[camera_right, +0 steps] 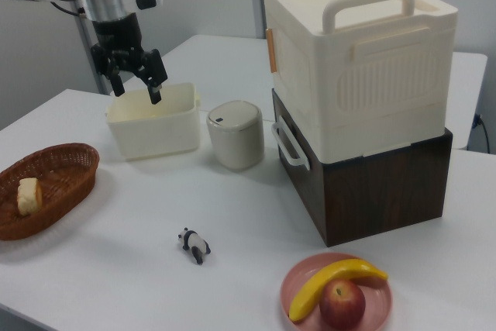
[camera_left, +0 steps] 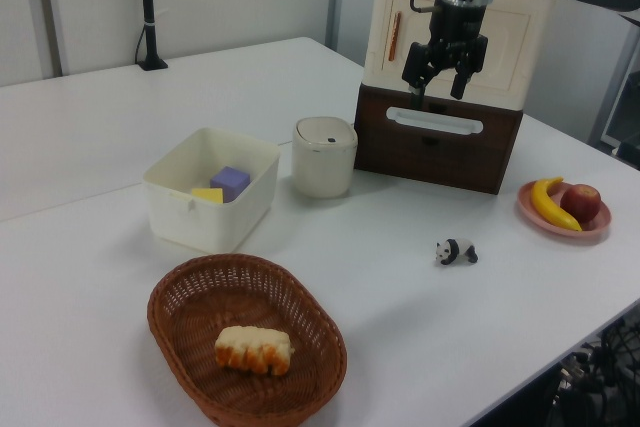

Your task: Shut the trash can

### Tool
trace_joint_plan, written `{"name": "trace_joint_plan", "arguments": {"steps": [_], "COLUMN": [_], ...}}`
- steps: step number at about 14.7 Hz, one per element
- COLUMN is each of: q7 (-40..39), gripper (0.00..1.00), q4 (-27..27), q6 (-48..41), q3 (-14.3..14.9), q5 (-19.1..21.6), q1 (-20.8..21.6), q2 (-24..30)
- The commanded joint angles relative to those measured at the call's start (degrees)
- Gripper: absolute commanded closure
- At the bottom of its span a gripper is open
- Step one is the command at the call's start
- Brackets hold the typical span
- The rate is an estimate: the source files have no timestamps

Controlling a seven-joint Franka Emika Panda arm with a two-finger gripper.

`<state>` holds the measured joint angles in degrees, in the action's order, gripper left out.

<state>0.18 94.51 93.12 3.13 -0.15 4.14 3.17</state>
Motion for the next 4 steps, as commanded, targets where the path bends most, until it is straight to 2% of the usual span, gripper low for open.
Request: {"name": "trace_joint_plan", "arguments": {"steps": [1, 4], "q7": [-0.44, -1.14], "gripper": [0.0, 0.0], "q4": [0.5, -0.2], "q6": [-0.4, -0.57], "q3": [1.35, 1.61], "q5": [2.6, 3.04], "q1": [1.32, 0.7], "q2": [1.05, 1.22]}}
